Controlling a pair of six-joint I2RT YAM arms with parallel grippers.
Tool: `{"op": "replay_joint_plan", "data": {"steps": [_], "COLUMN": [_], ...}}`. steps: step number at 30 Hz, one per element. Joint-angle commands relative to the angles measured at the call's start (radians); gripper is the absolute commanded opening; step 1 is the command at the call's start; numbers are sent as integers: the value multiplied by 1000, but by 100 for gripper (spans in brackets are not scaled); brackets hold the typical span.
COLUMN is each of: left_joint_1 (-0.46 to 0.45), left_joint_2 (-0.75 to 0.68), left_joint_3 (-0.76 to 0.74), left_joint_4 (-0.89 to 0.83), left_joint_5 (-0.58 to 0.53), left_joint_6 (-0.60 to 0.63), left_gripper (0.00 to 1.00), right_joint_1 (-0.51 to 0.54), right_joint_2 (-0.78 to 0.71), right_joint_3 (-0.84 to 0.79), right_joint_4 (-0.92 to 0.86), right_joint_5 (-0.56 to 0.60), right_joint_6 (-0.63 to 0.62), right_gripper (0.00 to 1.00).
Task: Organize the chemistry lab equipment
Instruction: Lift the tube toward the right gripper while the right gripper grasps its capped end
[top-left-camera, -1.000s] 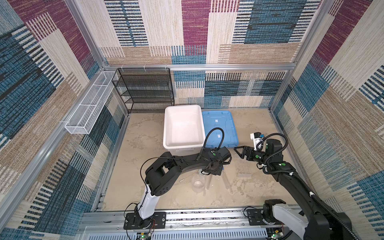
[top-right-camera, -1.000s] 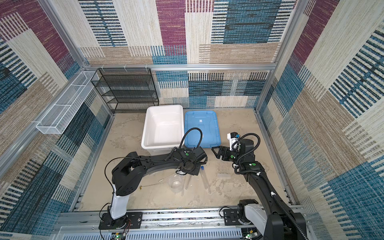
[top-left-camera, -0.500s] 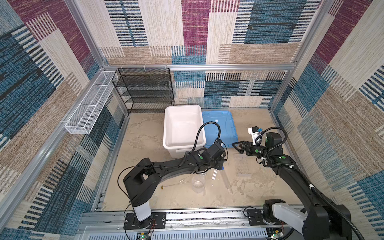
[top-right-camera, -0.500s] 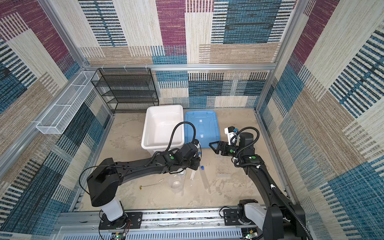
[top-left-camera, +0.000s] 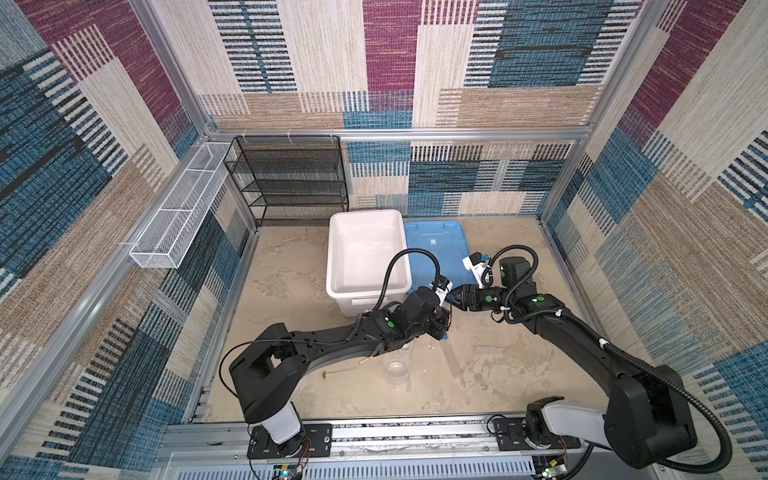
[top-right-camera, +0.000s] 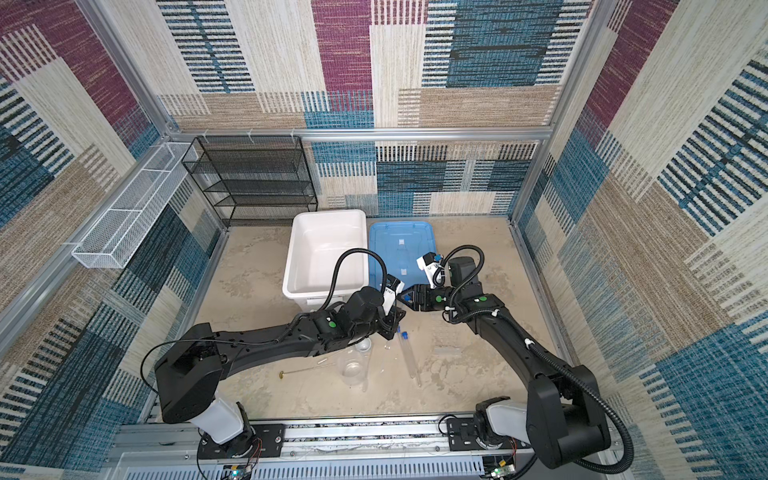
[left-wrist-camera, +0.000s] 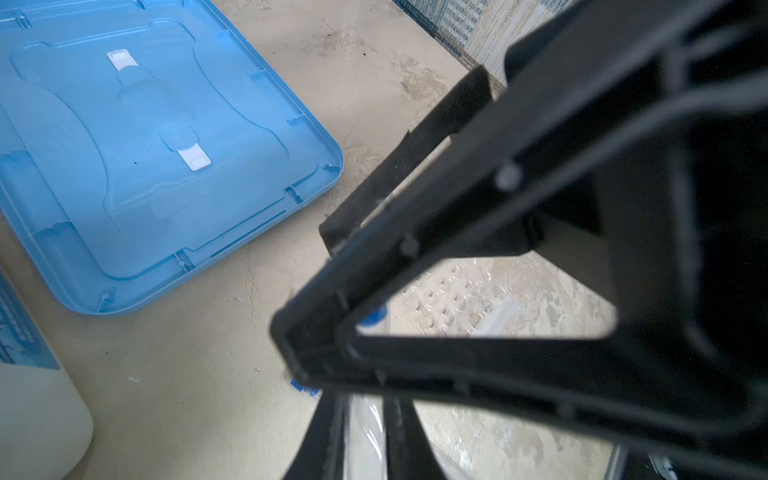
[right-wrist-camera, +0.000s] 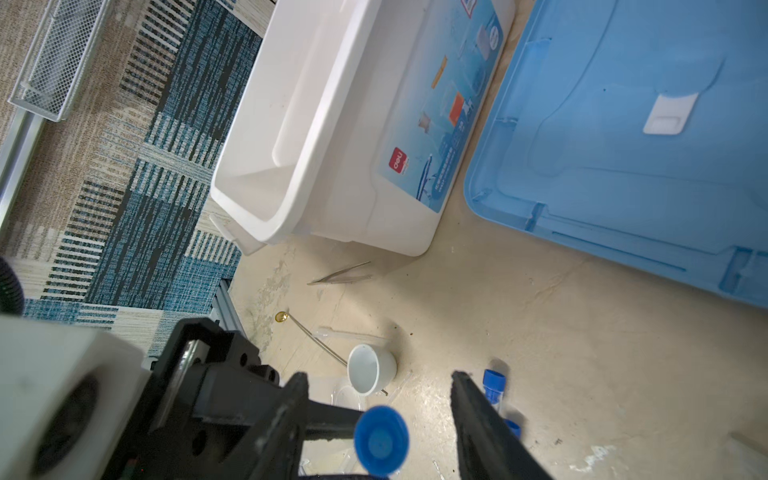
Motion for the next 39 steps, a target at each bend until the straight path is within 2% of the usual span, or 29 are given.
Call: {"op": "replay_joint_plan", "data": {"steps": [1, 7, 16, 26, 27, 28, 31, 32, 33, 35, 39], "left_joint_1": [1, 0, -2, -3, -3, -3, -4, -3, -3, -3, -4], "left_joint_2": [-5, -3, -6, -4, -4, -3, -11, -18, -27, -48, -74], "left_joint_3": [4, 2, 2, -9, -12, -15, -14, -11, -7, 5, 44], "left_joint_4": [35, 25, 15, 26, 33, 38, 33, 27, 20, 0, -45], "left_joint_5": [0, -10, -31, -40, -39, -38, -47, -53, -53, -42, 10], "left_joint_6": [40, 42, 53, 56, 56, 57, 33, 13, -4, -54, -102], "left_gripper": [13, 13, 13, 14, 17, 26, 69, 81, 89, 100, 99], "right_joint_1": [10, 19, 19, 19, 20, 21, 20, 20, 20, 20, 21], "right_joint_2": [4, 11, 7, 4, 5, 5, -16, -33, -51, -99, -184], "right_joint_3": [9, 6, -17, -27, -27, -26, -17, -9, -5, 3, 12], "right_joint_4": [30, 33, 38, 60, 60, 58, 31, 13, 0, -26, -62], "right_joint_5": [10, 1, -7, 3, 4, 9, 65, 114, 158, 267, 445], "right_joint_6": [15, 26, 34, 49, 48, 46, 26, 13, 4, -21, -53], "right_gripper": [49, 36, 24, 18, 18, 18, 18, 18, 18, 18, 18]}}
